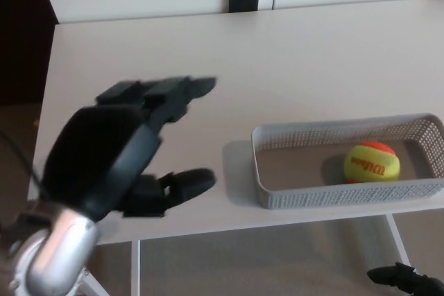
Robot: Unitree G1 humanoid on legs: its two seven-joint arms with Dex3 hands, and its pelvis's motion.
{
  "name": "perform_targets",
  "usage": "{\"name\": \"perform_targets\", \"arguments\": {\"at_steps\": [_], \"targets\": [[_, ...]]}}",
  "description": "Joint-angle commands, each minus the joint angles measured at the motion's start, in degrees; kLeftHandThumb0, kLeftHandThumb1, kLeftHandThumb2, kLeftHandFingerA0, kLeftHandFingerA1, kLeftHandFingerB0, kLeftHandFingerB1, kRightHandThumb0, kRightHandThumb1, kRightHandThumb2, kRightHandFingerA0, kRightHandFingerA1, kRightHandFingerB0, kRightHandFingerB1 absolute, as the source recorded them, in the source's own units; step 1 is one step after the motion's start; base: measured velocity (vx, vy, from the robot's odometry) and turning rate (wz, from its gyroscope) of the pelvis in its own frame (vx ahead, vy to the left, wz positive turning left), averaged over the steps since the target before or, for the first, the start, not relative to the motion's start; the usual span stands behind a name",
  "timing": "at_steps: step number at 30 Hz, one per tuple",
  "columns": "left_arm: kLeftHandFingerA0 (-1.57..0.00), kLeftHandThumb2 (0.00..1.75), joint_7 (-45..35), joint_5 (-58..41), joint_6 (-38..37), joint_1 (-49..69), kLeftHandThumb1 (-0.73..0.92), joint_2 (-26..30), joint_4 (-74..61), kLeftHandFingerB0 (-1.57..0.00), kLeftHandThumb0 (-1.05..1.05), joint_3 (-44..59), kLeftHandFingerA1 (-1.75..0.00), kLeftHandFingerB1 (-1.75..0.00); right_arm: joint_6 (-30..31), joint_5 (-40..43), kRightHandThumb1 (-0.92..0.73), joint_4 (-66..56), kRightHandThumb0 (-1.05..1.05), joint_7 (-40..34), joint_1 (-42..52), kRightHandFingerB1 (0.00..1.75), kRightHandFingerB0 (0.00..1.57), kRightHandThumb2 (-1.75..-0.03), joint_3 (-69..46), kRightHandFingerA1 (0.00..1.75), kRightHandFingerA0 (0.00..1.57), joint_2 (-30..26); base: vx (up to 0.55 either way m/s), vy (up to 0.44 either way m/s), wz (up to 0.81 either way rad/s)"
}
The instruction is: The robot walk towards a table in front and uses its left hand to pickup a tennis ball on the left side and put it in a container on the right hand side
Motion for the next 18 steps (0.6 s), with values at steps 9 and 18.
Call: {"name": "perform_targets", "arguments": {"at_steps": [9,18], "targets": [[-0.34,0.63,-50.87,-76.27,-37.29,48.12,0.71,10.3,12.31,-0.36,-0.85,52.72,-0.32,-0.32,0.0,3.42,-0.68,7.86,-0.57,0.26,0.24,0.54,0.34,-0.64,-3.46,0.81,0.4,-0.95,0.0,0.0,0.0],[-0.5,0.59,-37.08,-53.92,-42.71,56.03,0.58,16.77,12.38,-0.37,-0.75,44.83,-0.4,-0.32,-1.76,3.03,-0.72,10.29,-0.57,0.21,1.63,0.52,0.34,-0.64,-3.1,0.83,0.42,-1.32,0.0,0.0,0.0]]}}
